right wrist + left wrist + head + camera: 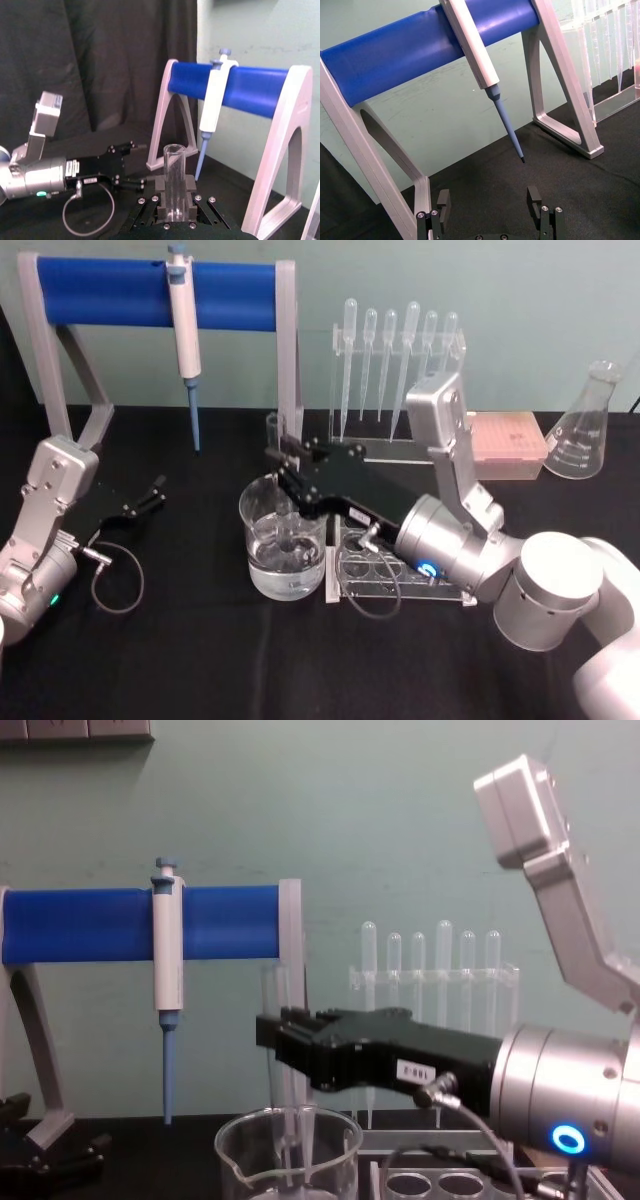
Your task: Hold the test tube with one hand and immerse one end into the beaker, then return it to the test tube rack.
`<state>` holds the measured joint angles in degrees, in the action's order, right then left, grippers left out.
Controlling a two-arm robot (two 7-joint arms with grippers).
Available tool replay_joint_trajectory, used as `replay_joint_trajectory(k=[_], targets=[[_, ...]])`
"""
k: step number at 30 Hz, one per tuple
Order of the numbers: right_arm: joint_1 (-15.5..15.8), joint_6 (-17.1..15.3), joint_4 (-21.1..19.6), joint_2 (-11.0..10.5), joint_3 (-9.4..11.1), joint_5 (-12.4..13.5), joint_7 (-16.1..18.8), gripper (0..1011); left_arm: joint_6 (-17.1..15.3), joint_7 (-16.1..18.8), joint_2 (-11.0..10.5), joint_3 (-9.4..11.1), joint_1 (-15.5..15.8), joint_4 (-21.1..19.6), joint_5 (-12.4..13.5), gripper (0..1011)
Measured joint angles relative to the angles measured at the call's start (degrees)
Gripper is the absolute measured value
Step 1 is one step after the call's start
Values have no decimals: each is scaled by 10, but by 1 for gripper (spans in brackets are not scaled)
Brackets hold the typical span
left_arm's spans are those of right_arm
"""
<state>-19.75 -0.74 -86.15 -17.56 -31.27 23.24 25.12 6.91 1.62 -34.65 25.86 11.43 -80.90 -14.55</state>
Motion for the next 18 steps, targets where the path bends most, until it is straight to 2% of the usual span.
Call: replay_joint_trajectory(k=[8, 18], targets=[[7, 1, 14, 5, 2, -5, 6, 221, 0, 0, 0, 0, 0, 0, 0, 1000], [11, -5, 12, 6, 6, -6, 5, 221, 0, 0, 0, 0, 0, 0, 0, 1000]])
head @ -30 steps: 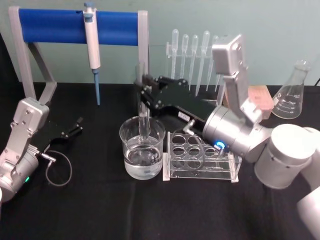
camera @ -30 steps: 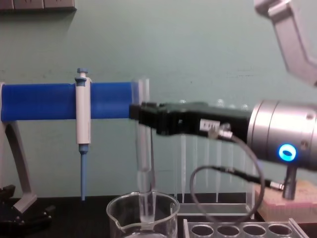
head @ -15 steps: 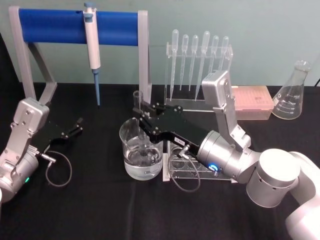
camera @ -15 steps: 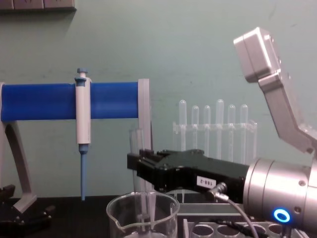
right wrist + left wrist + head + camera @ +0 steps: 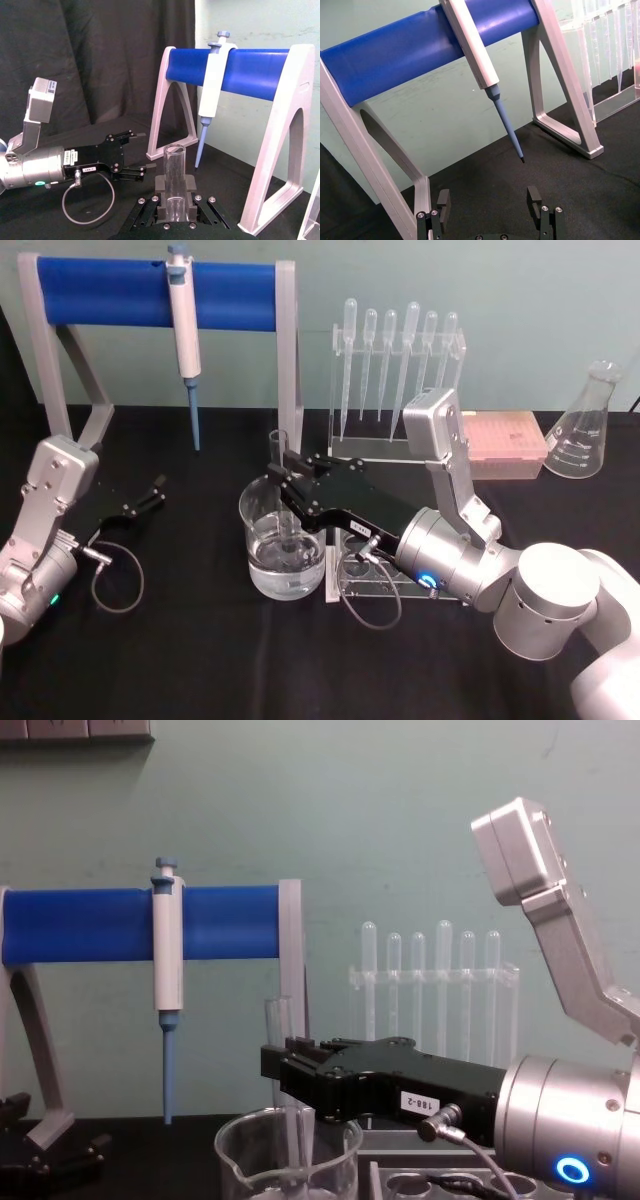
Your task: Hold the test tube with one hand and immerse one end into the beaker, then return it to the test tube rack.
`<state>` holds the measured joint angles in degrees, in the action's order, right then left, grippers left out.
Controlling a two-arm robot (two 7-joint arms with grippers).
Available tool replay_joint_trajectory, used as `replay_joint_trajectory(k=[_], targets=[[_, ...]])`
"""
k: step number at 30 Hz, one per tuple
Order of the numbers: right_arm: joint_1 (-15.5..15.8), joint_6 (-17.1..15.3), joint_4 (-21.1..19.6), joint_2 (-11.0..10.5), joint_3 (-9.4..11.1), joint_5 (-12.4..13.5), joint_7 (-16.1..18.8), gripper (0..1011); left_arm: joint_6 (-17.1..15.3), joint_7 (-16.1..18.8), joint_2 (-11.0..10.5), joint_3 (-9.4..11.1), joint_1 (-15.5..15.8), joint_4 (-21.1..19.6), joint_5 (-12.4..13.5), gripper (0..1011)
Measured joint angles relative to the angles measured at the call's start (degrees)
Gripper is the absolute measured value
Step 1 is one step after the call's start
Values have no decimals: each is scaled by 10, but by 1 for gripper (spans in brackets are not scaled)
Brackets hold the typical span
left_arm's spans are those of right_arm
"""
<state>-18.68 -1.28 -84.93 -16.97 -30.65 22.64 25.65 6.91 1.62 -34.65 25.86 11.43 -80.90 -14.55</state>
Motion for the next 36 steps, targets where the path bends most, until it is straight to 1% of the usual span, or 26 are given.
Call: replay_joint_trajectory(k=[36], targets=[[-1, 3, 1, 0, -1, 0, 0, 221, 0, 0, 0, 0, 0, 0, 0, 1000]])
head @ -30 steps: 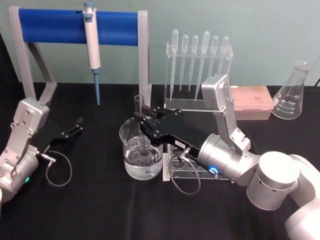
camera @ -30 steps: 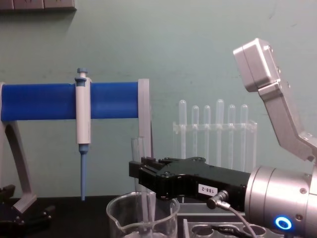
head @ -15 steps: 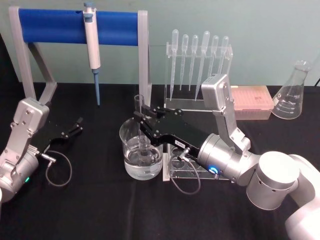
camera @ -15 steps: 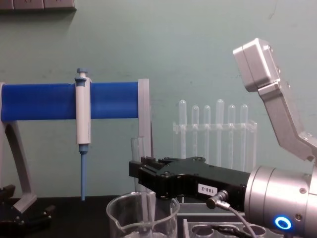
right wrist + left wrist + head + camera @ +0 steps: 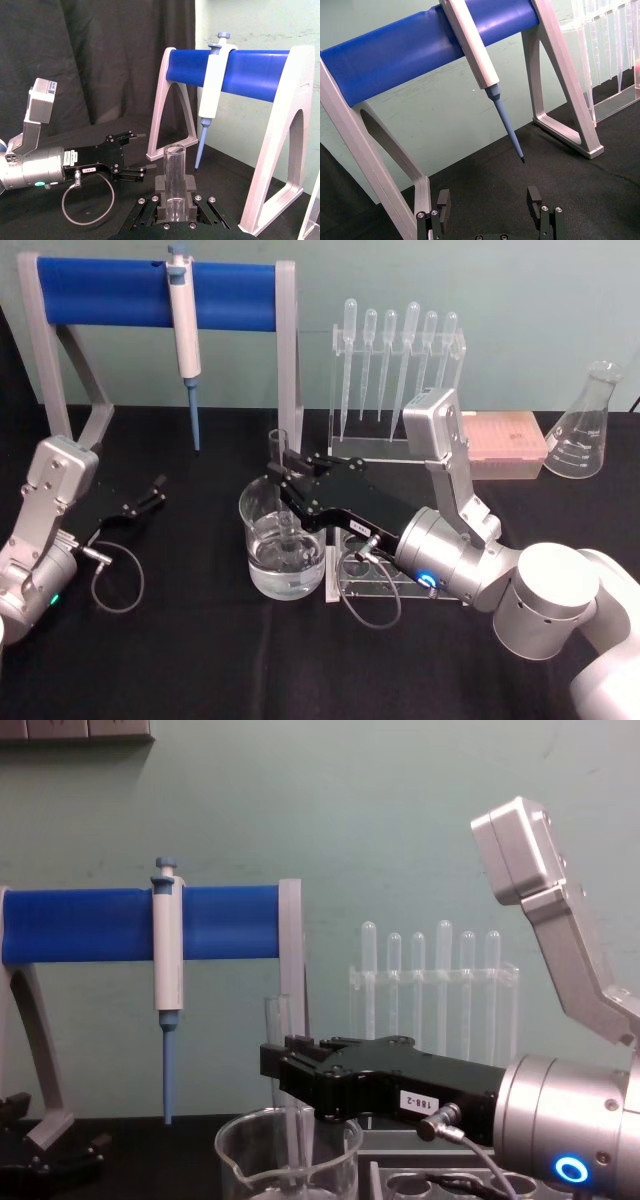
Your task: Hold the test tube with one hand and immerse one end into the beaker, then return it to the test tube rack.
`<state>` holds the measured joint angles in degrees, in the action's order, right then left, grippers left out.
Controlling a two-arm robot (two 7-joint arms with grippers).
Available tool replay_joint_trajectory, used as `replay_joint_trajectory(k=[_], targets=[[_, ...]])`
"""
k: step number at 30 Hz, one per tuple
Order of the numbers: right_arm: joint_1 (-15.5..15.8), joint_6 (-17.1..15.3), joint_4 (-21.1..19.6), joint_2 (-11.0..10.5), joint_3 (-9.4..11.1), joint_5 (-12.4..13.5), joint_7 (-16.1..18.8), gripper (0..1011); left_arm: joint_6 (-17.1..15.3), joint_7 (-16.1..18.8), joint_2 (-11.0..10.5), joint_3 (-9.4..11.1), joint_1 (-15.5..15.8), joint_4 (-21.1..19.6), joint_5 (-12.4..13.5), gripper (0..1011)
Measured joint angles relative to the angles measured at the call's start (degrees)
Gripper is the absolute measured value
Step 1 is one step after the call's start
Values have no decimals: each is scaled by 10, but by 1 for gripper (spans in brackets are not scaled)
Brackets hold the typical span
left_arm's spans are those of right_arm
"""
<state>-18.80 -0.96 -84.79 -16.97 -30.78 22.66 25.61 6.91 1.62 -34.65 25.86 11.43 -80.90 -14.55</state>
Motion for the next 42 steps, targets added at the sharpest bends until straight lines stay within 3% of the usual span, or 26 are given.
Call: replay_joint_trajectory(k=[42], targets=[[0, 0, 0, 0, 0, 0, 0, 221, 0, 0, 0, 0, 0, 0, 0, 1000]])
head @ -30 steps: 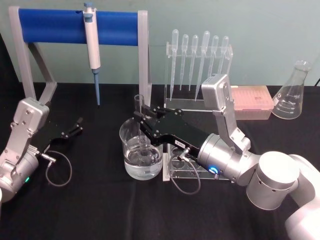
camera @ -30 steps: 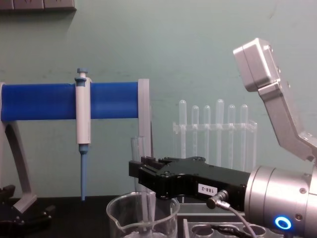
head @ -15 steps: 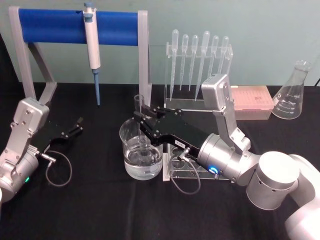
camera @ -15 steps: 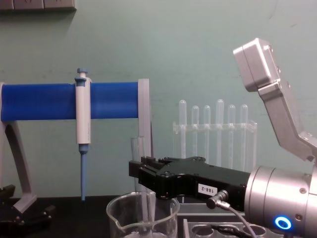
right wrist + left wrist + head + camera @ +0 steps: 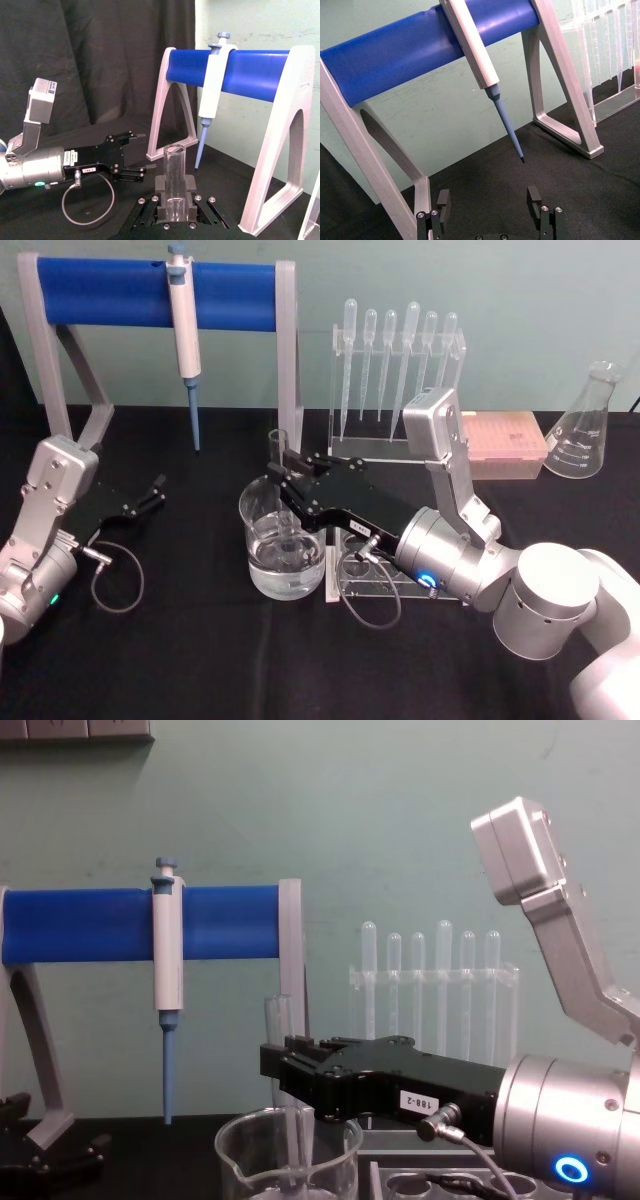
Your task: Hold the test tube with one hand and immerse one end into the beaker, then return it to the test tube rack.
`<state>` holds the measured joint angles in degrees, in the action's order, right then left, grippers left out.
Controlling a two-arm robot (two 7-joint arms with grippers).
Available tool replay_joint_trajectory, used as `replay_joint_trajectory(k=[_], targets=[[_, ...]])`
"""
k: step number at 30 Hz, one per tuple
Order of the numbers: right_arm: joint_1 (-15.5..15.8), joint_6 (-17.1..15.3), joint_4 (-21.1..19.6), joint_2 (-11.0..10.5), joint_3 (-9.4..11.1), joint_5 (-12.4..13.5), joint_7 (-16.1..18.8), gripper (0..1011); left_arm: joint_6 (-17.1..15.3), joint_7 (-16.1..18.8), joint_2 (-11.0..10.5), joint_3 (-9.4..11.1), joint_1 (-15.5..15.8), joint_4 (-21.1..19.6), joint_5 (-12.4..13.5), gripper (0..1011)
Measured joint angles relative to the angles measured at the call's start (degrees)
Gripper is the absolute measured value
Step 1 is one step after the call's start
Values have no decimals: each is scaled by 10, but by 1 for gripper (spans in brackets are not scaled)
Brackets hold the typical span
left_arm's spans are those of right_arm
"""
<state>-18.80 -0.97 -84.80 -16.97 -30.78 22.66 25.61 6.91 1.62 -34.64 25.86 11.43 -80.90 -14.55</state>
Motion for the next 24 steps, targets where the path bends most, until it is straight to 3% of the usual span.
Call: replay_joint_trajectory(k=[24], targets=[[0, 0, 0, 0, 0, 0, 0, 221, 0, 0, 0, 0, 0, 0, 0, 1000]])
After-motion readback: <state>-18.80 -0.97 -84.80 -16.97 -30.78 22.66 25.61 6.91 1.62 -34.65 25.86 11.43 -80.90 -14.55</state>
